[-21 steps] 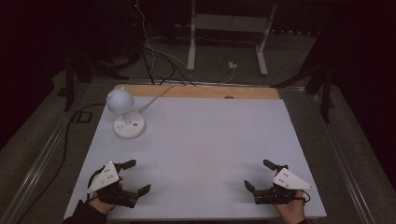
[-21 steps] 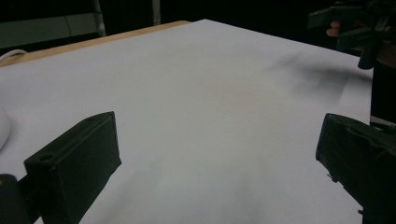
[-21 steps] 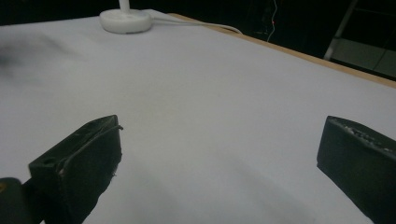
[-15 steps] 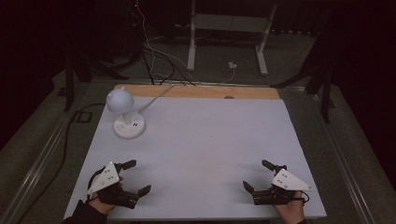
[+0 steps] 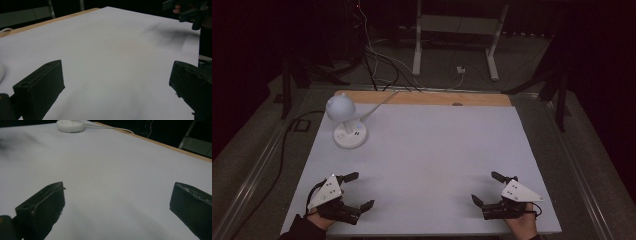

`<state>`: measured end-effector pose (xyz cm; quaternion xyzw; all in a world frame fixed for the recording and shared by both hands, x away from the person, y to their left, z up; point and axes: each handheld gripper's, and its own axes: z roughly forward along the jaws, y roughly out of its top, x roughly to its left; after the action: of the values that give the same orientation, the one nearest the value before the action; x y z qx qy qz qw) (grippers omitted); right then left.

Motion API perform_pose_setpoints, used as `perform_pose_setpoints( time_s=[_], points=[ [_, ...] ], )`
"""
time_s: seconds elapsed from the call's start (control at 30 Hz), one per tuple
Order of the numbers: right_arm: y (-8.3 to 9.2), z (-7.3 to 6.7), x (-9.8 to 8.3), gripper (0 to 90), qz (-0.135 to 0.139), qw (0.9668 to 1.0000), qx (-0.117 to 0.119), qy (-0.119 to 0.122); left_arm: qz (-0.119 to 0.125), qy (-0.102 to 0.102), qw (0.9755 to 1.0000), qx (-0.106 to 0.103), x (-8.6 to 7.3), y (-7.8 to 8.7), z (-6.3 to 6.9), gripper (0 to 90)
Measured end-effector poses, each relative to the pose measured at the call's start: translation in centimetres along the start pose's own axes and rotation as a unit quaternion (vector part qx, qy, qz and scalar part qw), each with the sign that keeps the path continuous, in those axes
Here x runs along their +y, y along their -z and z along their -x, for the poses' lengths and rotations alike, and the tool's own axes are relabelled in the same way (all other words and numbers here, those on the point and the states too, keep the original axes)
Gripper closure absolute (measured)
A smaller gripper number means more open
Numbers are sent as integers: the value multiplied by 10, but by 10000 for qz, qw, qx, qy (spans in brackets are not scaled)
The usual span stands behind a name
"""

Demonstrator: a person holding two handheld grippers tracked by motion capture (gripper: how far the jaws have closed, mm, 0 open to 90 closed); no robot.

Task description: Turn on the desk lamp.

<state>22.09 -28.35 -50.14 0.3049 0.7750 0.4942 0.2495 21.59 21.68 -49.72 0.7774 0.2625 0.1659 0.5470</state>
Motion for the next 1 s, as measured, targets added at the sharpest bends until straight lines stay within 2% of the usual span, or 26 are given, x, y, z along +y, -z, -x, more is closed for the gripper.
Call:
perform_pose_setpoints(
  time_s=[0.53, 0.9, 1.0],
  points=[
    [2, -1, 2, 0, 131, 9999, 48, -66, -59, -38, 9999, -142, 3, -1, 3, 2],
    [4, -3, 5, 0, 217, 9998, 30, -40, -126, -206, 9989, -398, 21, -2, 16, 2],
    [4, -3, 6, 0, 211, 9998, 26, -12, -104, -297, 9989, -361, 26, -3, 18, 2]
  ],
)
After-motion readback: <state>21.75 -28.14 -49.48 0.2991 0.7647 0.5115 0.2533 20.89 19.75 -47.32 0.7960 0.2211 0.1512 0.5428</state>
